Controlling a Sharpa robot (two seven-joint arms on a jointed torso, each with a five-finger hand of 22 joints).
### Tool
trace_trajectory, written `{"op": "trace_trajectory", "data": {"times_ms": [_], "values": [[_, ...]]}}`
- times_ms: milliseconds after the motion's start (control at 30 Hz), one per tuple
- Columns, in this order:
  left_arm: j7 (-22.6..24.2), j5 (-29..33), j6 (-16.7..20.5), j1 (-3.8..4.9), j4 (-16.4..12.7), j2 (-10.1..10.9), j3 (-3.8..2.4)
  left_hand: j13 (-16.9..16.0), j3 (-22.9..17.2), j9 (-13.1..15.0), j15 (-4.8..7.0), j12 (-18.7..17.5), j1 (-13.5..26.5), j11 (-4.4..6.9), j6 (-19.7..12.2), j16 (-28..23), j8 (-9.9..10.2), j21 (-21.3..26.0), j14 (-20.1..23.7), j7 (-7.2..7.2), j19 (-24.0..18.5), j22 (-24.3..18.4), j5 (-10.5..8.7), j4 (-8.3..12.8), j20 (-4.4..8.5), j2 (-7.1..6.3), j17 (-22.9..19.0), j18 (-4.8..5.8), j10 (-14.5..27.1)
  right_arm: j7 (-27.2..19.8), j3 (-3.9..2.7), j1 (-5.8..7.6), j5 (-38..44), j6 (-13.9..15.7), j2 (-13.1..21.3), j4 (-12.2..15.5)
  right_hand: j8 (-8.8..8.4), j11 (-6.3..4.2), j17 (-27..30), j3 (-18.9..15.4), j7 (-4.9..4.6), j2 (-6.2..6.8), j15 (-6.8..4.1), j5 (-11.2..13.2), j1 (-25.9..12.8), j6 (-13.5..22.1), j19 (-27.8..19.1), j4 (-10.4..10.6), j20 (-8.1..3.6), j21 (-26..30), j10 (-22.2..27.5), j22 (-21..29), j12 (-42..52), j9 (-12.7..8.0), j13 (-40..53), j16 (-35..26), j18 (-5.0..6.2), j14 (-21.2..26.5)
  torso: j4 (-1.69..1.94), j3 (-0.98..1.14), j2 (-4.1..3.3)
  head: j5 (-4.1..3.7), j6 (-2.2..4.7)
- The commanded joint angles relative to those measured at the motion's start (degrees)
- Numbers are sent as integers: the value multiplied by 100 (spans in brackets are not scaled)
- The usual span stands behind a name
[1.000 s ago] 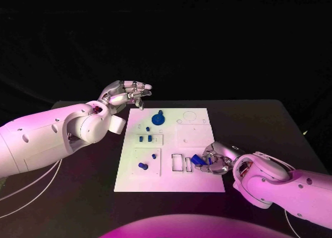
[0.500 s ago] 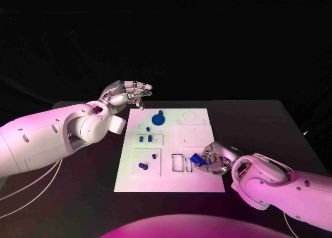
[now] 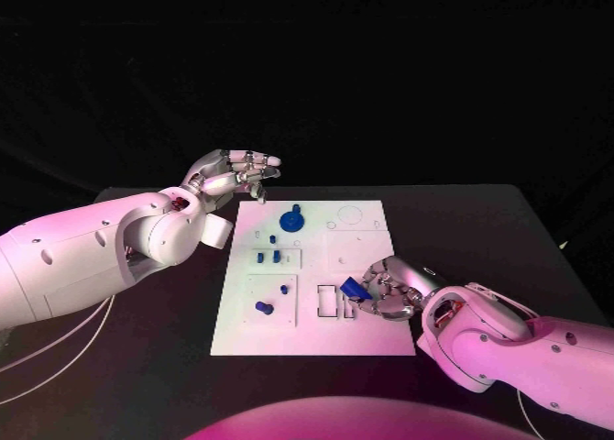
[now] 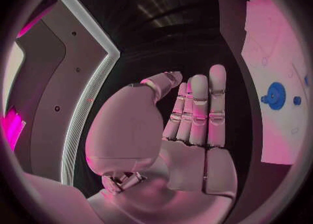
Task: Assemble the parts on the task board
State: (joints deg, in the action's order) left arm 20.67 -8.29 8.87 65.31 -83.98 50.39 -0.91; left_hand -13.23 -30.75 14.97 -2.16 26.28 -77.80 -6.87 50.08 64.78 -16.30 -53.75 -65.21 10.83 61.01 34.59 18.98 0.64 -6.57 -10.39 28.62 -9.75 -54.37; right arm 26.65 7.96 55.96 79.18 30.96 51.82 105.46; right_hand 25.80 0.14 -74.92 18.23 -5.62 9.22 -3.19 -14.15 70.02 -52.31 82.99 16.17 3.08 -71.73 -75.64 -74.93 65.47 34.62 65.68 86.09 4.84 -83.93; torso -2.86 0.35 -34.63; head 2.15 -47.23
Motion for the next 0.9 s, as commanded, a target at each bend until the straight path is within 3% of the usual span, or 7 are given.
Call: {"op": "trace_trajectory", "data": {"times_ms": [33,200,300,467,667,767,900], "values": [[48,33,-92,2,-18,-14,-3,8,28,-3,14,12,27,9,-32,25,-21,26,45,-1,-4,-7,27,10,-54,15,-5,-85,44,-119,0,5,-214,64,-75,1,52,4,-140,26,109,-187,-36,-35,84,-148,10,28,-34,12,-23,-713,16,102,1,12,-101,-368,3,-4,-7,-3,-9],[46,33,-101,1,-32,-33,-3,9,28,-3,12,23,33,8,-39,30,-34,29,48,0,-4,-9,29,5,-55,20,-8,-85,55,-129,2,2,-392,-180,-314,-98,45,11,-130,15,102,-193,-32,-30,-31,-149,7,50,-35,22,-29,-714,12,117,13,9,-101,-366,10,-12,-11,0,-27],[44,33,-107,0,-43,-41,-3,9,28,-3,12,23,33,8,-39,30,-34,29,48,0,-4,-9,29,5,-55,20,-8,-85,55,-118,4,-3,-472,-357,-438,-168,28,28,-125,-107,88,-304,-15,-73,-577,-168,1,58,-24,45,-57,-718,26,152,63,8,-99,-365,12,-11,-11,8,-34],[42,33,-108,-1,-45,-45,-3,9,28,-3,12,23,33,8,-39,30,-34,29,48,0,-4,-9,29,5,-55,20,-8,-85,55,-93,7,-11,-524,-523,-583,-267,30,15,-126,-350,105,-265,-26,-224,-942,-173,-4,63,-30,70,-62,-723,13,213,94,9,-95,-364,2,-9,-8,21,-50],[40,33,-116,-1,-37,-54,-3,9,28,-3,12,23,33,8,-39,30,-34,29,48,0,-4,-9,29,5,-55,20,-8,-85,55,-25,8,-13,-479,-631,-700,-392,45,3,-134,-487,120,-320,-35,-157,-1131,-191,5,67,-37,61,-95,-737,49,259,156,12,-97,-366,-2,-6,-8,23,-52],[40,33,-117,-1,-36,-56,-3,9,28,-3,12,23,33,8,-39,30,-34,29,48,0,-4,-9,29,5,-55,20,-8,-85,55,-18,8,-12,-481,-706,-720,-453,70,-10,-141,-711,138,-372,-47,-13,-1475,-216,9,72,-47,65,-137,-749,91,317,229,15,-98,-368,-1,-6,-8,23,-59],[37,33,-116,-2,-35,-53,-3,9,28,-3,12,23,33,8,-39,30,-34,29,48,0,-4,-9,29,5,-55,20,-8,-85,55,-8,7,-11,-480,-776,-729,-495,72,-12,-137,-732,140,-379,-48,-4,-1502,-217,8,70,-48,72,-142,-747,98,324,239,15,-96,-368,-3,-5,-9,31,-73]]}}
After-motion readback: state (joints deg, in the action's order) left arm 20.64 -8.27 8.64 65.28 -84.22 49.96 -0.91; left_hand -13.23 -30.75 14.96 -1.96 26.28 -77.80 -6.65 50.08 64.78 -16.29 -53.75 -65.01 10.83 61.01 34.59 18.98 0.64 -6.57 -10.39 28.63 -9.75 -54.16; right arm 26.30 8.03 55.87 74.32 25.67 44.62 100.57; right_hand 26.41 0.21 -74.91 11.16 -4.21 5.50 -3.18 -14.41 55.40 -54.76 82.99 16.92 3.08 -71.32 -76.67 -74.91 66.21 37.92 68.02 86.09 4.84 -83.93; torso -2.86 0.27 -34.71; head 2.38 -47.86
